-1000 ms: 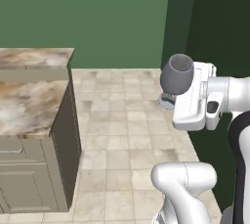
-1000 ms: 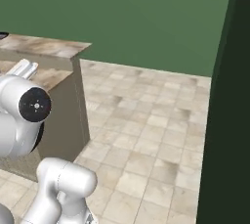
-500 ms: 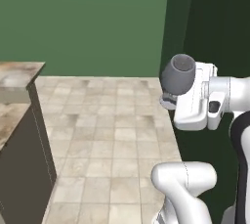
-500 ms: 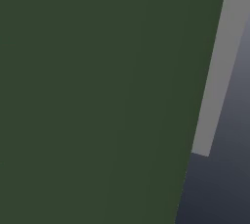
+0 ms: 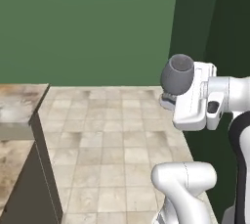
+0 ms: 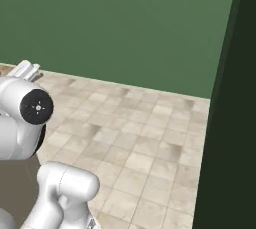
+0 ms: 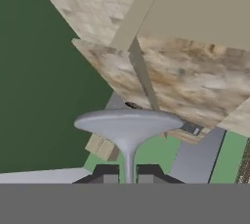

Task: Retrieve the wine glasses from the counter and place one next to each plate.

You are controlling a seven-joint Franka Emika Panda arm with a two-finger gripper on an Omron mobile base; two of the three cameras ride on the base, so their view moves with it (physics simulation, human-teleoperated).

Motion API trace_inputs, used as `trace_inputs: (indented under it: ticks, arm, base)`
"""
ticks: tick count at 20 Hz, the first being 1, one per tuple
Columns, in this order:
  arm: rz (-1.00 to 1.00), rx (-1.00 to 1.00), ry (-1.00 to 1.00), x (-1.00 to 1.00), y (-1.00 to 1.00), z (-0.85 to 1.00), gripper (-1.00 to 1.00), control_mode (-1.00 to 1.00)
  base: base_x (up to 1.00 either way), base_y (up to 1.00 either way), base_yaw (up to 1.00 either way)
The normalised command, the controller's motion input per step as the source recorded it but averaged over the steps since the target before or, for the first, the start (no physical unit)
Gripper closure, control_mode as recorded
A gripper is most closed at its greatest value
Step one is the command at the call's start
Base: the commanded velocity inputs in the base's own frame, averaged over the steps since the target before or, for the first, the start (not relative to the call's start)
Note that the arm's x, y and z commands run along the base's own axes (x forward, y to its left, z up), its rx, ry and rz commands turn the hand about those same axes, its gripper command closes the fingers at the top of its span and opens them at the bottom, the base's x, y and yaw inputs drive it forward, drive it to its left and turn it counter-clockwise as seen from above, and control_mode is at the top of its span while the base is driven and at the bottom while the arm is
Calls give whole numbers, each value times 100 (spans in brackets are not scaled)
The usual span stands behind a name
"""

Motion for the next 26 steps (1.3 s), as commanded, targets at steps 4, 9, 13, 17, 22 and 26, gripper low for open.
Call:
trace_inputs:
  ticks: [4,9,13,17,22,26]
  arm:
    - [0,0,0,0,0,0,100,100]
    - [0,0,0,0,0,0,100,100]
    - [0,0,0,0,0,0,100,100]
    - [0,0,0,0,0,0,100,100]
    - [0,0,0,0,0,0,100,100]
    - [0,0,0,0,0,0,100,100]
  base:
    - [100,3,-3]
    - [100,-27,6]
    - [100,-23,7]
    - [100,0,0]
    - [100,0,0]
    - [100,6,0]
